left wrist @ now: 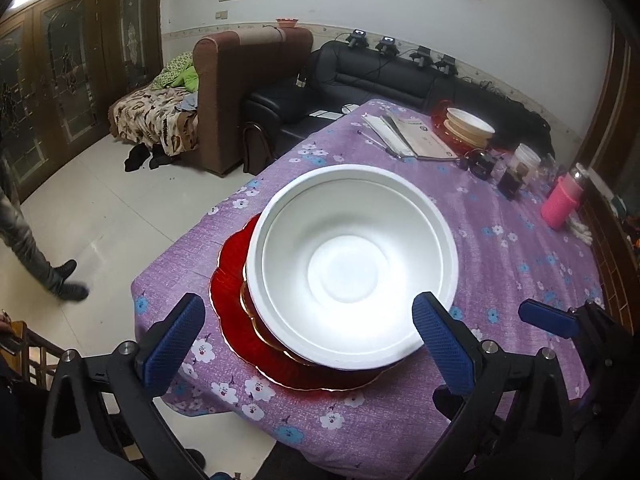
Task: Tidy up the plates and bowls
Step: 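Open the left tool and withdraw from the stacked bowls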
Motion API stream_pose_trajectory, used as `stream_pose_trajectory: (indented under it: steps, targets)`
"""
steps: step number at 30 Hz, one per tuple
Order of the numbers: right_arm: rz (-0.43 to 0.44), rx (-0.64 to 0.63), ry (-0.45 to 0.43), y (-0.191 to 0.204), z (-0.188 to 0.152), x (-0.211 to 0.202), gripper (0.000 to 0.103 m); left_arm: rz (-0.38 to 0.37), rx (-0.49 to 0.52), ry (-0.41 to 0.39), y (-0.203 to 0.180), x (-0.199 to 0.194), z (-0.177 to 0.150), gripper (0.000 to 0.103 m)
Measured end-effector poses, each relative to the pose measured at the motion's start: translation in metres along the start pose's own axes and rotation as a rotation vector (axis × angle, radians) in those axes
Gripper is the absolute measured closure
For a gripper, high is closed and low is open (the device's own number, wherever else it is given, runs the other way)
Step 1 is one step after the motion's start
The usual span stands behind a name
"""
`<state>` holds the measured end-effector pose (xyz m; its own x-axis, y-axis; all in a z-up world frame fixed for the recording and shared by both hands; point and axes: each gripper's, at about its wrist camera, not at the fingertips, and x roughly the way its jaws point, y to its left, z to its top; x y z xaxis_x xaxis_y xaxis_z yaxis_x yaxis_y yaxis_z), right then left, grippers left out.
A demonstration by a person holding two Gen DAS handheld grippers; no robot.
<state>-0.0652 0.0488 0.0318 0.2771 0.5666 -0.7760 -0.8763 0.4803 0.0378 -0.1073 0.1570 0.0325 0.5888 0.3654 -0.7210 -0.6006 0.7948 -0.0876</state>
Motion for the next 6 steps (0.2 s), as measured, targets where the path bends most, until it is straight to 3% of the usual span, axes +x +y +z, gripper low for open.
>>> stream_pose_trajectory:
  steps: [6]
  targets:
    - [0.005,-0.008,0.007,0.0030,0.0024,0.0055,0.000,0.016,0.006,-0.004,-0.0007,0.0011,-0.0011,0.000]
